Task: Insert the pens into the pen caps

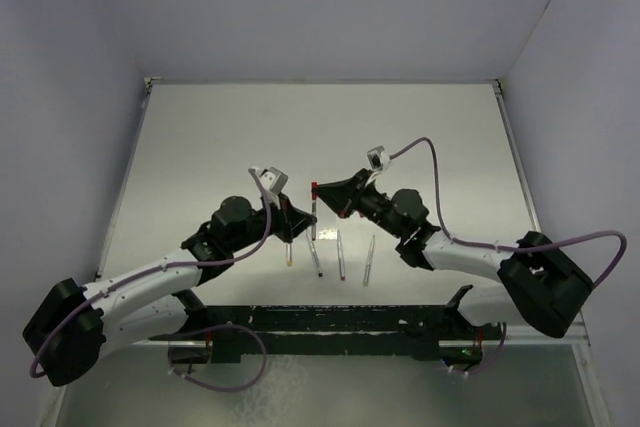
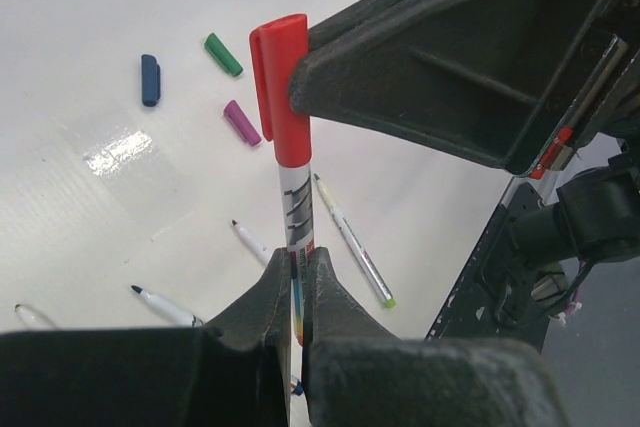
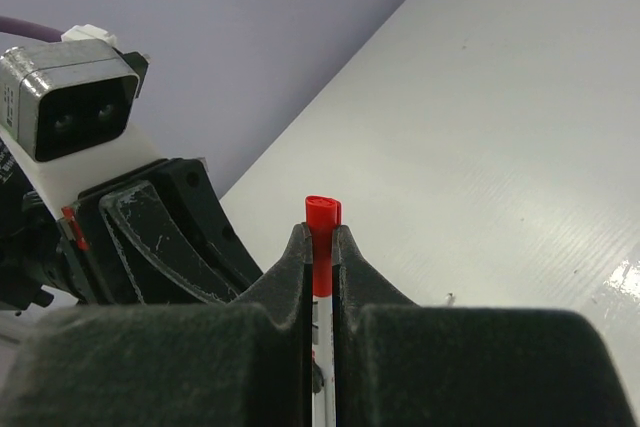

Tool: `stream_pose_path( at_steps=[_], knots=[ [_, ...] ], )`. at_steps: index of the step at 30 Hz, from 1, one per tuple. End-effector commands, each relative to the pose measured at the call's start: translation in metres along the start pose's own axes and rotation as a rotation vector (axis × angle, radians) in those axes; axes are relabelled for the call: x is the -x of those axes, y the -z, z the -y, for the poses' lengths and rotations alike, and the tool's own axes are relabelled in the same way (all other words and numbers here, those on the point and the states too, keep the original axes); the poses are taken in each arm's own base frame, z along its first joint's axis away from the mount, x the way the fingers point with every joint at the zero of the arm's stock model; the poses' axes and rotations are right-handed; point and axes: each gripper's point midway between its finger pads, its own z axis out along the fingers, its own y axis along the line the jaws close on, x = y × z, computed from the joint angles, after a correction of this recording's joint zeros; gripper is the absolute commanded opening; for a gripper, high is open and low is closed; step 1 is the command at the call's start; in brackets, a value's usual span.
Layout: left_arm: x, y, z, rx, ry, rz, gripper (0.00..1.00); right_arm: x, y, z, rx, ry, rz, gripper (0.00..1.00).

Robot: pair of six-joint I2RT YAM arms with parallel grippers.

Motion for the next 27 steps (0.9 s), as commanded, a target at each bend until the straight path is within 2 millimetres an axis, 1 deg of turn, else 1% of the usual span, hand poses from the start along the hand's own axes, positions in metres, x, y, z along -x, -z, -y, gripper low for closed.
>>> stream_pose_path(
  at_steps=[1,2,4,5,6,7,9,10,11,12,13,15,17,19,21,23,24,27],
  knots=[
    [0.126,0.014,0.030,-0.046,-0.084,0.427,0.00,-0.091,0.027,0.017,-0.056,-0.015,-0.361,0.00],
    [0.122,0.012,0.026,-0.026,-0.082,0.400,0.00,-0.084,0.022,0.015,-0.056,-0.002,-0.350,0.00],
    [0.113,0.005,0.017,0.026,-0.077,0.332,0.00,-0.068,0.014,0.009,-0.058,0.031,-0.328,0.12],
    [0.106,0.002,0.012,0.046,-0.077,0.299,0.00,-0.059,0.009,0.006,-0.064,0.054,-0.314,0.15],
    [0.101,0.000,0.008,0.063,-0.074,0.273,0.00,-0.045,0.005,0.002,-0.071,0.078,-0.287,0.18],
    [0.094,-0.002,0.003,0.082,-0.069,0.248,0.00,-0.031,0.001,0.003,-0.109,0.096,-0.255,0.22],
    [0.084,-0.003,-0.006,0.119,-0.062,0.209,0.00,0.000,-0.002,0.001,-0.174,0.122,-0.193,0.26],
    [0.079,-0.003,-0.012,0.145,-0.060,0.194,0.00,0.015,-0.002,-0.001,-0.206,0.132,-0.162,0.28],
    [0.075,-0.003,-0.018,0.173,-0.059,0.179,0.00,0.034,-0.002,-0.006,-0.227,0.137,-0.126,0.29],
    [0.072,-0.003,-0.026,0.210,-0.062,0.167,0.00,0.047,0.000,-0.009,-0.253,0.141,-0.096,0.33],
    [0.070,-0.003,-0.031,0.235,-0.067,0.158,0.00,0.060,0.004,-0.011,-0.275,0.146,-0.067,0.38],
    [0.067,-0.004,-0.043,0.293,-0.083,0.140,0.00,0.079,0.012,-0.014,-0.311,0.151,-0.022,0.48],
    [0.066,-0.007,-0.054,0.347,-0.104,0.118,0.00,0.089,0.022,-0.014,-0.337,0.150,0.007,0.54],
    [0.065,-0.011,-0.066,0.400,-0.122,0.098,0.00,0.091,0.032,-0.010,-0.371,0.142,0.017,0.56],
    [0.067,-0.015,-0.079,0.445,-0.130,0.082,0.00,0.086,0.043,-0.004,-0.402,0.121,0.013,0.58],
    [0.066,-0.019,-0.094,0.487,-0.127,0.052,0.02,0.080,0.051,0.001,-0.420,0.107,0.009,0.59],
    [0.064,-0.022,-0.108,0.518,-0.118,0.027,0.03,0.077,0.055,0.003,-0.427,0.103,0.007,0.59],
    [0.061,-0.028,-0.137,0.583,-0.099,-0.036,0.07,0.070,0.062,0.009,-0.447,0.089,0.003,0.59]
  ],
)
